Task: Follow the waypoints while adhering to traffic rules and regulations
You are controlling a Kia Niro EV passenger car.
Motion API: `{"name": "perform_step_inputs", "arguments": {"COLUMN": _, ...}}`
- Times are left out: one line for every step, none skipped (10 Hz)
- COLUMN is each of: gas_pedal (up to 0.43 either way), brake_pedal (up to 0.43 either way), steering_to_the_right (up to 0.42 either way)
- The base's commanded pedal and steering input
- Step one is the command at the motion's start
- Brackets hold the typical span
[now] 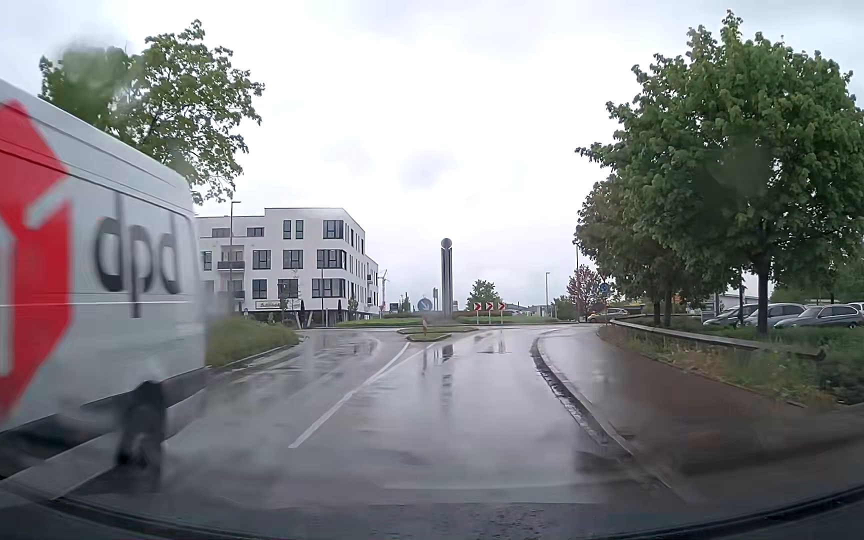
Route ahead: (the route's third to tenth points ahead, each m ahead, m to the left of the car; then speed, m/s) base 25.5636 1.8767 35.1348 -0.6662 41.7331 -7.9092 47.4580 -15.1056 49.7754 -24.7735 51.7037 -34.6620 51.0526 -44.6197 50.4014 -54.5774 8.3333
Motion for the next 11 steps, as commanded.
{"name": "perform_step_inputs", "arguments": {"gas_pedal": 0.039, "brake_pedal": 0.0, "steering_to_the_right": 0.006}}
{"name": "perform_step_inputs", "arguments": {"gas_pedal": 0.039, "brake_pedal": 0.0, "steering_to_the_right": 0.006}}
{"name": "perform_step_inputs", "arguments": {"gas_pedal": 0.039, "brake_pedal": 0.0, "steering_to_the_right": 0.006}}
{"name": "perform_step_inputs", "arguments": {"gas_pedal": 0.039, "brake_pedal": 0.0, "steering_to_the_right": 0.006}}
{"name": "perform_step_inputs", "arguments": {"gas_pedal": 0.039, "brake_pedal": 0.0, "steering_to_the_right": 0.006}}
{"name": "perform_step_inputs", "arguments": {"gas_pedal": 0.039, "brake_pedal": 0.0, "steering_to_the_right": 0.006}}
{"name": "perform_step_inputs", "arguments": {"gas_pedal": 0.039, "brake_pedal": 0.0, "steering_to_the_right": 0.006}}
{"name": "perform_step_inputs", "arguments": {"gas_pedal": 0.039, "brake_pedal": 0.0, "steering_to_the_right": 0.006}}
{"name": "perform_step_inputs", "arguments": {"gas_pedal": 0.039, "brake_pedal": 0.0, "steering_to_the_right": 0.006}}
{"name": "perform_step_inputs", "arguments": {"gas_pedal": 0.039, "brake_pedal": 0.0, "steering_to_the_right": 0.006}}
{"name": "perform_step_inputs", "arguments": {"gas_pedal": 0.039, "brake_pedal": 0.0, "steering_to_the_right": 0.008}}
